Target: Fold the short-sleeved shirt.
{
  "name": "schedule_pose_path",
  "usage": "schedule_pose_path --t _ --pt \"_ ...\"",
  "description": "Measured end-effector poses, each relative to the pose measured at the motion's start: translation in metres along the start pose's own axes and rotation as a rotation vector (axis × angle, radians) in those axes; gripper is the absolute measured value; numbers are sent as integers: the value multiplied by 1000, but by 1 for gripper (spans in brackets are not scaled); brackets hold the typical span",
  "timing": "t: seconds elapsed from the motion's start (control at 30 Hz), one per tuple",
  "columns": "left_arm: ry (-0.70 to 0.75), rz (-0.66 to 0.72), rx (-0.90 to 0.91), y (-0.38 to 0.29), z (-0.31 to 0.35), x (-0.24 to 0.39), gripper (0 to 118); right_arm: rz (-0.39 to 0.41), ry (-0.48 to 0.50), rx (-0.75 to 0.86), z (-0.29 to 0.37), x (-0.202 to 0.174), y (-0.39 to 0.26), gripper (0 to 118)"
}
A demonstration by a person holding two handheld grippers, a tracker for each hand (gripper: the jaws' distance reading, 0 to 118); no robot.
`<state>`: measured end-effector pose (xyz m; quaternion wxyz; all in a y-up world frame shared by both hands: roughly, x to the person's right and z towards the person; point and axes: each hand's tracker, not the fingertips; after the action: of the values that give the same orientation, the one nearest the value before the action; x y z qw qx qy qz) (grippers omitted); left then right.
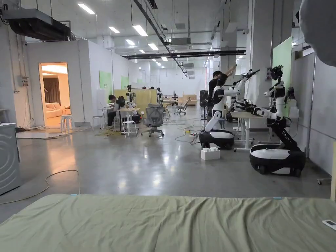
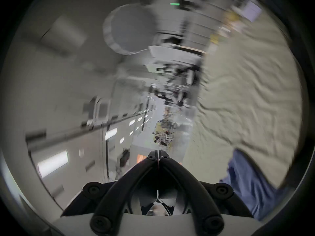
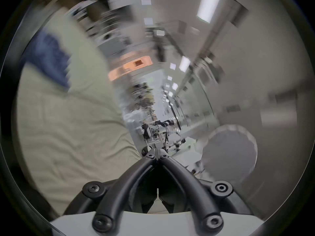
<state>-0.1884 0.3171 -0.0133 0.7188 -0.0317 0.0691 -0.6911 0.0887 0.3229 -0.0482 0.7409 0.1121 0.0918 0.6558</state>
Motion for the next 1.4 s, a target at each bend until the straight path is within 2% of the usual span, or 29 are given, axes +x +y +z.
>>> schedule_pose_path --t 0.03,0.13,0.2,0.27,0.3,0.37,0.4,0.43,0.47,0.5,0.57,0.6,0.63,0.67,0.7,0.73,0.83,0.87,0.9,1.07,1.23,1.4 --pt "-53 -48 9 1 3 16 0 71 56 24 2 -14 -2 0" --pt "-189 12 88 7 17 41 0 176 158 76 5 -47 -2 0" --pt "-151 -18 92 11 19 51 0 208 174 98 6 -56 -2 0" --pt "-108 12 76 11 15 41 0 168 137 77 2 -47 2 0" --pt "-81 114 57 12 13 28 0 82 110 60 -1 -37 3 0" --pt "-56 438 7 8 9 -9 0 -124 47 23 -7 -10 4 0" --pt "-52 625 -8 5 5 -34 0 -262 6 -5 -8 6 3 0" --pt "-48 803 -10 -2 7 -47 0 -418 -36 -37 -9 25 -2 0" --pt "-54 1000 -10 -13 11 -59 0 -606 -91 -74 3 50 -12 0" --pt "-70 1161 -12 -22 14 -64 0 -771 -133 -113 6 58 -19 0" --pt "-126 1476 5 -46 17 -66 0 -1178 -176 -163 15 66 -41 0" --pt "-106 1603 -3 -53 22 -60 0 -1368 -121 -150 17 57 -59 0" --pt "-15 1629 -27 -56 27 -57 0 -1549 -51 -202 16 52 -72 0" --pt "36 1614 -32 -55 34 -55 0 -1682 -1 -333 17 43 -78 0" --pt "54 1600 -26 -56 39 -56 0 -1554 -26 -264 18 48 -78 0" --pt "43 1592 -22 -56 41 -57 0 -1529 -32 -244 21 43 -73 0" --pt "14 1598 -37 -53 39 -58 0 -1363 -64 -215 21 46 -62 0" --pt "9 1595 -34 -54 38 -58 0 -1379 -60 -220 19 43 -60 0" --pt "3 1588 -32 -55 36 -58 0 -1439 -13 -230 19 40 -61 0" --pt "-16 1574 -25 -52 34 -60 0 -1403 -35 -195 20 40 -57 0" --pt "-39 1549 -22 -52 32 -58 0 -1438 -23 -183 20 42 -59 0" --pt "-56 1554 -27 -52 31 -56 0 -1412 -60 -160 24 43 -55 0"
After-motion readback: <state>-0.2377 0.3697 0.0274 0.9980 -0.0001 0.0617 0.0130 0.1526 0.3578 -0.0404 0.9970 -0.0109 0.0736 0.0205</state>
